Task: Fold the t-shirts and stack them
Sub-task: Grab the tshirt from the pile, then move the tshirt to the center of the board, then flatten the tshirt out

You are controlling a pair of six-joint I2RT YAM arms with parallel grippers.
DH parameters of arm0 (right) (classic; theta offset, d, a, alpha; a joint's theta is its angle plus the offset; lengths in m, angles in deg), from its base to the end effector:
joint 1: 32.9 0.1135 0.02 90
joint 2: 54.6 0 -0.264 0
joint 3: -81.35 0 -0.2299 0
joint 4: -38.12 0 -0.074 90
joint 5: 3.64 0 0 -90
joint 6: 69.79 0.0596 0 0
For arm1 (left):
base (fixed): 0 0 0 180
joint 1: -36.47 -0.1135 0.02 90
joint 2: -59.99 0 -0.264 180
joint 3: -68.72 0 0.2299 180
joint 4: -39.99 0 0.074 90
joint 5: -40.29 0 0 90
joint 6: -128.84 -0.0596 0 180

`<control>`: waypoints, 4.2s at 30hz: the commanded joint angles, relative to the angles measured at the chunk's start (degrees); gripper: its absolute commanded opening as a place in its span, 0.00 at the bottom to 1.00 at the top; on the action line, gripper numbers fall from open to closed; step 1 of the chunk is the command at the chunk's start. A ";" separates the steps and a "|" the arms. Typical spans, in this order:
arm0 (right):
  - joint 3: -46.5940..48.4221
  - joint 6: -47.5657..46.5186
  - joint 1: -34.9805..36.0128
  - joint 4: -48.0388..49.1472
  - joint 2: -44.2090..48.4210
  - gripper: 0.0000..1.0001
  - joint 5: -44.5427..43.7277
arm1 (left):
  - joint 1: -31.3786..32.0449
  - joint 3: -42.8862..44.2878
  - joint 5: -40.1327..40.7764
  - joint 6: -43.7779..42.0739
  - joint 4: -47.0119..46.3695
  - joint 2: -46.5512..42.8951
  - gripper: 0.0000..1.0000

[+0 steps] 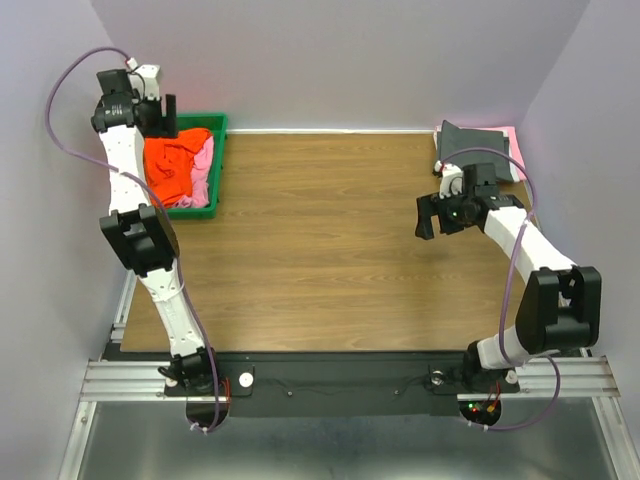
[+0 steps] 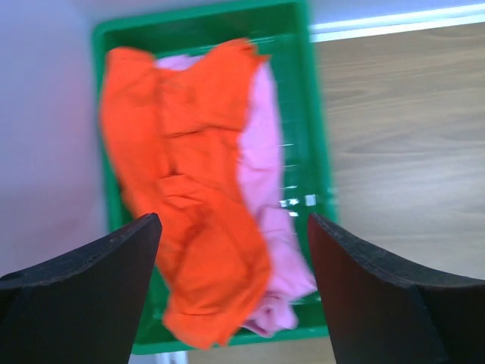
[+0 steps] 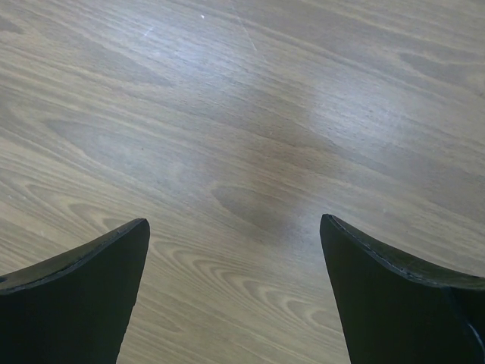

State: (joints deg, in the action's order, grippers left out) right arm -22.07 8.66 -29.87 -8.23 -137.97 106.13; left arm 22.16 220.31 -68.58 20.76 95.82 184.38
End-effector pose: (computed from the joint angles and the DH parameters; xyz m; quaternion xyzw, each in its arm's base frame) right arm 0.2944 0.0358 0.2445 -0.1724 0.9202 0.1393 0.3227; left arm 0.4777 0.1020 0.3740 0.1115 0.8451 0.0050 0.5228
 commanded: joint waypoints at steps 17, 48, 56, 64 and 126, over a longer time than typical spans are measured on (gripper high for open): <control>7.72 0.57 -1.00 1.78 -8.47 1.00 -3.51 | -4.24 -4.10 12.81 -0.99 -8.45 12.97 0.81; 12.46 -1.02 -1.27 -0.07 -9.70 1.00 -5.97 | -4.86 2.05 -13.54 8.59 -16.70 -4.59 0.00; 15.80 0.48 -1.71 0.02 -10.93 1.00 -4.48 | 2.43 5.65 -17.51 12.11 -22.07 -15.93 0.00; 18.35 1.44 -1.97 0.02 -10.14 1.00 -4.04 | 14.82 5.21 -11.81 15.53 -38.93 -25.61 0.00; 17.29 15.24 11.21 6.17 -33.86 0.71 21.71 | 46.21 -82.50 -1.69 -31.67 -11.08 -46.36 0.89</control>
State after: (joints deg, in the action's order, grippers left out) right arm -8.17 19.69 -20.52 -7.33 -168.46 128.16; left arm 66.86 138.22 -72.87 -12.23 90.42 136.60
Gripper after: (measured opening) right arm 0.728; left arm 0.888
